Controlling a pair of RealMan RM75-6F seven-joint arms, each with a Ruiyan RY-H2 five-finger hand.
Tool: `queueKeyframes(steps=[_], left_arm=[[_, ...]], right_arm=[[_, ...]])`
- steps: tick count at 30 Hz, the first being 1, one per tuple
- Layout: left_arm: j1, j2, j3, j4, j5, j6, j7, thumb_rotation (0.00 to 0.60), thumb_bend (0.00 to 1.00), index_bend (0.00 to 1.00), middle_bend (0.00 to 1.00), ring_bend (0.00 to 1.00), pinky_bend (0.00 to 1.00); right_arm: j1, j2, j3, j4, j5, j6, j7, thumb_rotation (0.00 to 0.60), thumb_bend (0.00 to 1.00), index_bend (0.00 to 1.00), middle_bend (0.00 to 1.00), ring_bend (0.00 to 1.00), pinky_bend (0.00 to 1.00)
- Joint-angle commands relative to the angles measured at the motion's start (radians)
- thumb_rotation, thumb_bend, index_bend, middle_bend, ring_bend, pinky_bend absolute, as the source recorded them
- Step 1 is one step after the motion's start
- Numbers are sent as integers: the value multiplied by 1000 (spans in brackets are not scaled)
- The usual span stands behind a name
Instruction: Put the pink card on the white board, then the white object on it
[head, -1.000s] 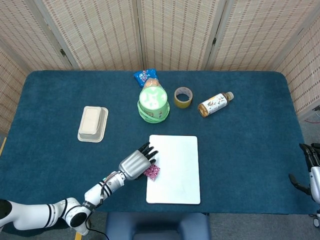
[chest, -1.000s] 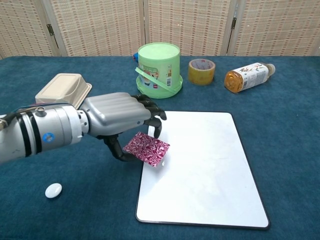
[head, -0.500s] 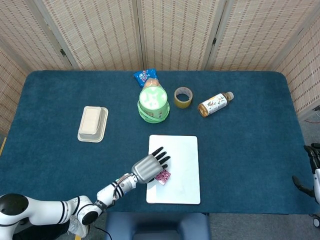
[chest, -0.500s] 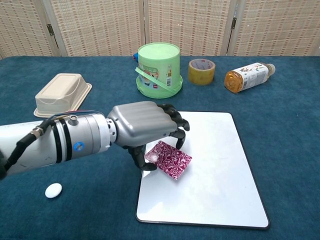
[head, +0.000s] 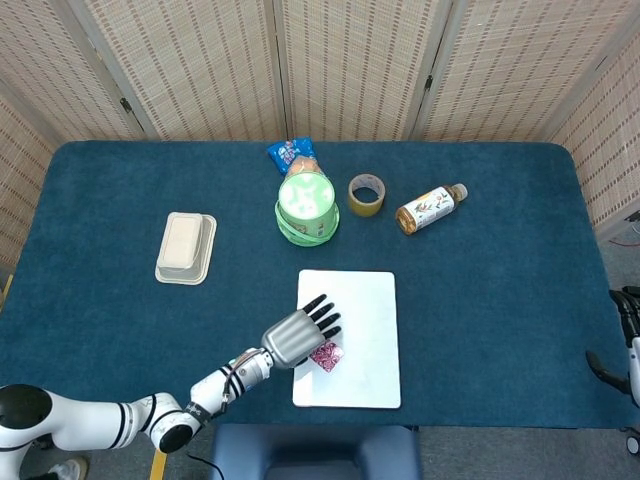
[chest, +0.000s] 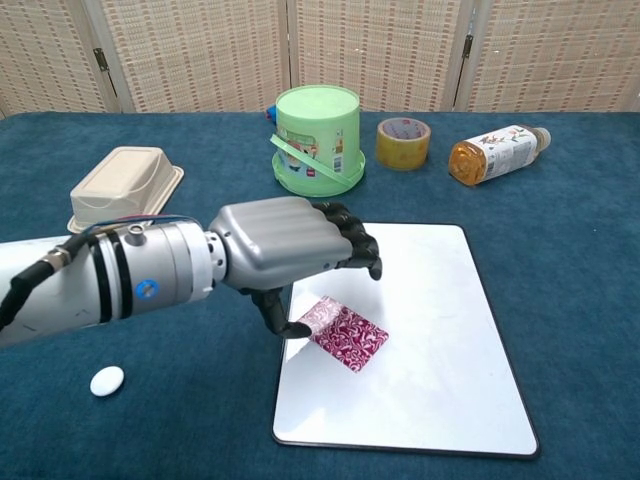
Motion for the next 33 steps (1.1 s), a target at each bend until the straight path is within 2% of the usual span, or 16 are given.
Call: queueKeyframes(steps=[1,9,14,23,33], left_arm=[[28,47,24,-31,37,39,-26,600,331,257,145,87,0],[118,186,113,-81,157,146,-107,600,330,313,145,94,0],[184,244,165,-74,214,213,-177,600,330,341,145,102,0],[298,305,237,-50,305,329,-261,600,331,362,145,113,0],[381,316,276,-17,331,353,-302,600,331,373,145,113,0]], right_arm=[[3,0,0,-2,-3,-2,-2,600,291,71,130,118,109],[14,-2,3,-3,-13,-11,-5,600,291,71,130,117,108],[22,-4,4,-5,-21,-15,-9,600,292,71,130,118,108],[32,-4,3,-11,-35,-17,-13,600,292,71,130,118,109],[39,-8,1,-9,-41,-23,-15,600,292,71,130,118,108]])
